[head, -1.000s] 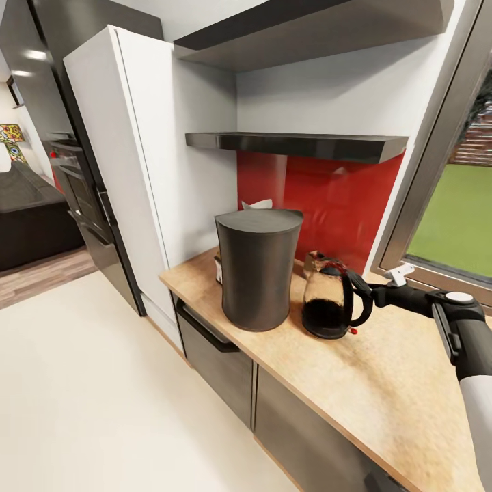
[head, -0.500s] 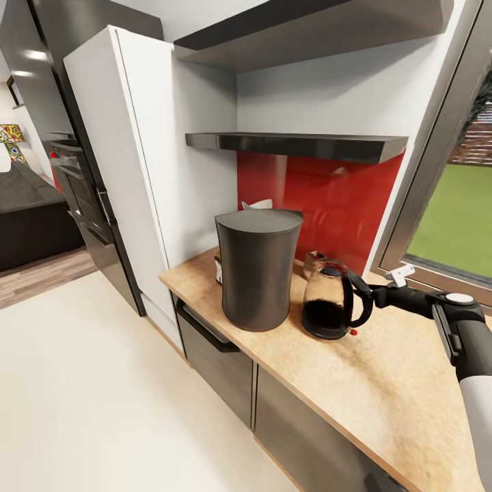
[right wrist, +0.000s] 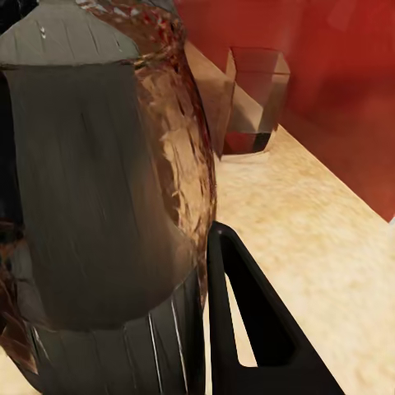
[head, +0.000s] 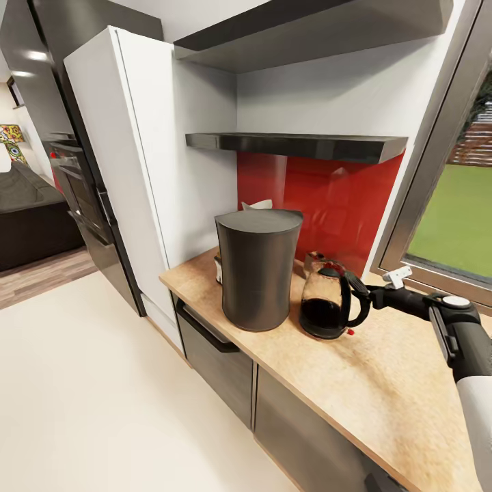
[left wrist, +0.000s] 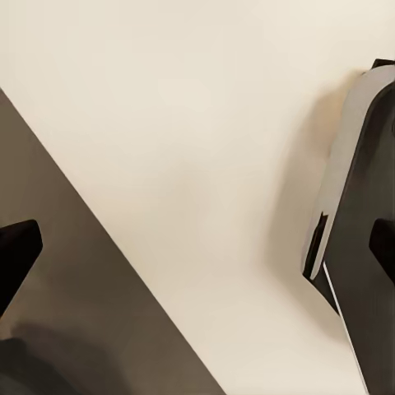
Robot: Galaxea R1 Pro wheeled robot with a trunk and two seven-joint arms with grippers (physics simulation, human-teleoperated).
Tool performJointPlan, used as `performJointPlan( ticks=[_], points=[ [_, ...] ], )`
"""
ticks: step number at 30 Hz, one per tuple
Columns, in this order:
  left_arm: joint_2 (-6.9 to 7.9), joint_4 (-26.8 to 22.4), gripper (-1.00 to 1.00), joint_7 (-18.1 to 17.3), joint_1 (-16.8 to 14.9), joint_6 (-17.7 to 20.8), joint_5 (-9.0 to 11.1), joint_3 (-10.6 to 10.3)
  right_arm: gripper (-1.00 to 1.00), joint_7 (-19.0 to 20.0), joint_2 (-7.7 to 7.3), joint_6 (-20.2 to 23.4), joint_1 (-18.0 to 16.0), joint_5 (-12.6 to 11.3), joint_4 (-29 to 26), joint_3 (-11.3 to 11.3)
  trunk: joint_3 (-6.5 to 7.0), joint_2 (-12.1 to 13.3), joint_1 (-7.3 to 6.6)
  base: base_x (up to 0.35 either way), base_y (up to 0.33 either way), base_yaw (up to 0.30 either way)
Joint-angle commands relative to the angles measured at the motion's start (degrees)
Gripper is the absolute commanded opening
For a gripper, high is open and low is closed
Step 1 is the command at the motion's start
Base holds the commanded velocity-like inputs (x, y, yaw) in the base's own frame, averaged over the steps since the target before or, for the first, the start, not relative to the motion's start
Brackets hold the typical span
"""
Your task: Set up a coffee station on the kitchen countertop: keep the coffee maker on the countertop, move the bottle of coffee from the kitchen shelf to the counter next to the coffee maker, place a paper coffee filter on top of the coffee maker, put the saucer next to the coffee maker with the coffee cup on the saucer, and place the electric kettle next to the coffee maker.
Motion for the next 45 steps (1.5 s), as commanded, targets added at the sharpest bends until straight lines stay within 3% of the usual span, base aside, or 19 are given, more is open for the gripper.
performJointPlan(
  ticks=[1, 6, 7, 26, 45],
  points=[
    [-0.01, 0.07, 1.00, 0.09, -0.06, -0.21, 0.51, -0.49, -1.00, 0.27, 0.06, -0.13, -0.02, 0.95, 1.73, -0.11, -0.13, -0.08, 0.05, 0.000, 0.000, 0.000],
    [-0.01, 0.07, 1.00, 0.09, -0.05, -0.22, 0.50, -0.49, -1.00, -0.04, 0.10, -0.98, -0.02, 0.94, 2.01, -0.14, -0.13, -0.08, 0.05, 0.000, 0.000, 0.000],
    [-0.01, 0.07, 1.00, 0.08, -0.05, -0.22, 0.50, -0.49, 1.00, -0.05, 0.10, -1.01, -0.02, 0.93, 2.02, -0.14, -0.13, -0.08, 0.05, 0.000, 0.000, 0.000],
    [0.04, 0.07, 1.00, 0.06, -0.05, -0.25, 0.51, -0.49, 1.00, -0.08, 0.28, -1.06, -0.02, 1.02, 2.05, -0.14, -0.13, -0.08, 0.05, -0.002, 0.000, 0.000],
    [-0.01, 0.05, 1.00, 0.09, -0.07, -0.23, 0.51, -0.49, 1.00, -0.08, 0.28, -1.06, -0.02, 1.02, 2.11, -0.14, -0.13, -0.08, 0.05, -0.111, 0.000, 0.000]
  ],
)
